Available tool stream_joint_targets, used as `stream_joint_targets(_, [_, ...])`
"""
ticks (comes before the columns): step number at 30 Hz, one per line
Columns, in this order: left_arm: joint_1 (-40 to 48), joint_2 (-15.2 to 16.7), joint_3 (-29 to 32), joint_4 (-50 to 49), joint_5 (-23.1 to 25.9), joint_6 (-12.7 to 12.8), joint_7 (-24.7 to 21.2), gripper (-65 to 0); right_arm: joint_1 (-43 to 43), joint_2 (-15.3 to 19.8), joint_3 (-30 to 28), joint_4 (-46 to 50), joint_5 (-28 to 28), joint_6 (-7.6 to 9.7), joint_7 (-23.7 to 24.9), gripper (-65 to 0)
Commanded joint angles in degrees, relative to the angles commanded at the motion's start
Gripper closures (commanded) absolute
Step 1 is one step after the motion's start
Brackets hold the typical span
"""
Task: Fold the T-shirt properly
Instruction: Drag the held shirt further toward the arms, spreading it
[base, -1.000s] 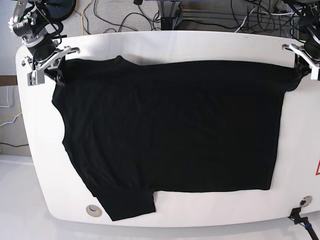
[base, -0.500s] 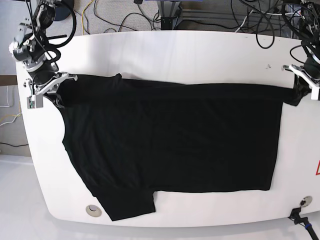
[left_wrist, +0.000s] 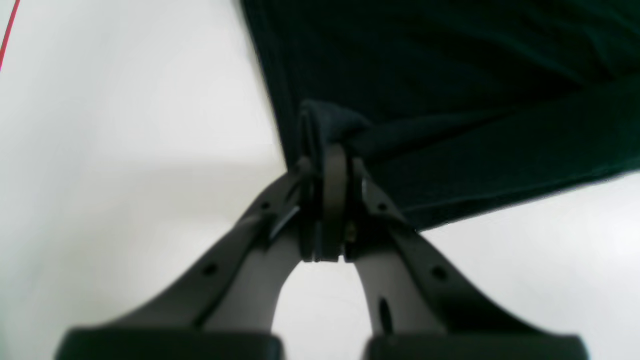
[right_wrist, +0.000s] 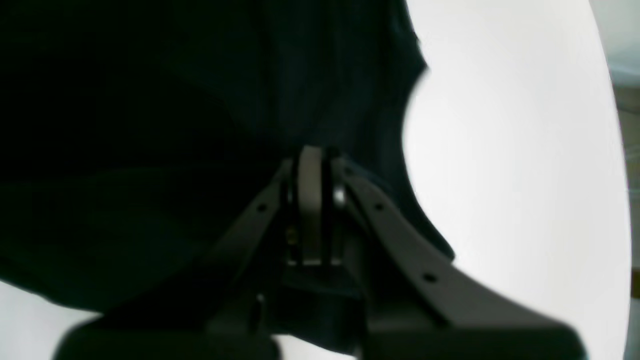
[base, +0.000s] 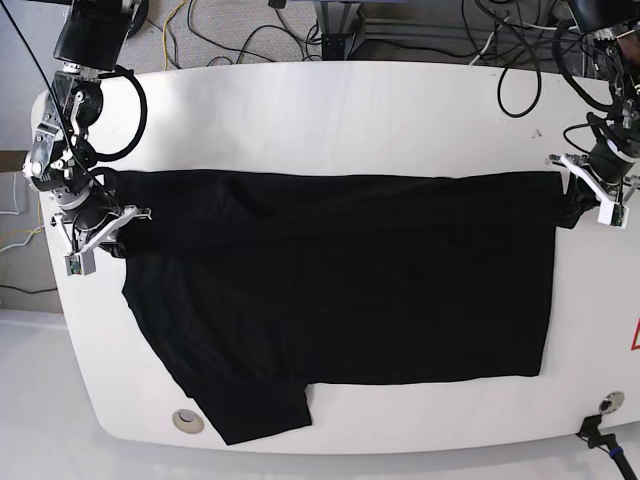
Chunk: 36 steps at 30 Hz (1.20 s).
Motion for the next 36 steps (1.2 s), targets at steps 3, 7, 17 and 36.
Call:
stream_joint_targets(3, [-1.4, 0.1, 0.3, -2.5, -0.3, -1.9, -1.4, 0.0, 1.8, -0.5, -0.1, -2.2, -0.2, 0.15, -0.4, 0.0])
stream_joint_targets(7, [-3.2, 0.2, 0.6, -4.8, -0.6, -2.1, -1.6, 0.0, 5.5, -0.6, -0.2, -7.9, -2.1, 0.37, 0.5, 0.0])
stream_joint_targets(17, [-5.7, 0.0, 1.2, -6.3, -1.0, -2.7, -1.3, 0.0, 8.0, -0.8, -0.2, -14.1, -2.9, 1.15, 4.0, 0.0])
stream_joint_targets(36, [-5.2, 0.0, 0.3, -4.6, -3.9, -0.7, 4.6, -24.9, 7.1, 0.7, 0.4, -15.4, 3.5, 1.85, 1.4, -13.6])
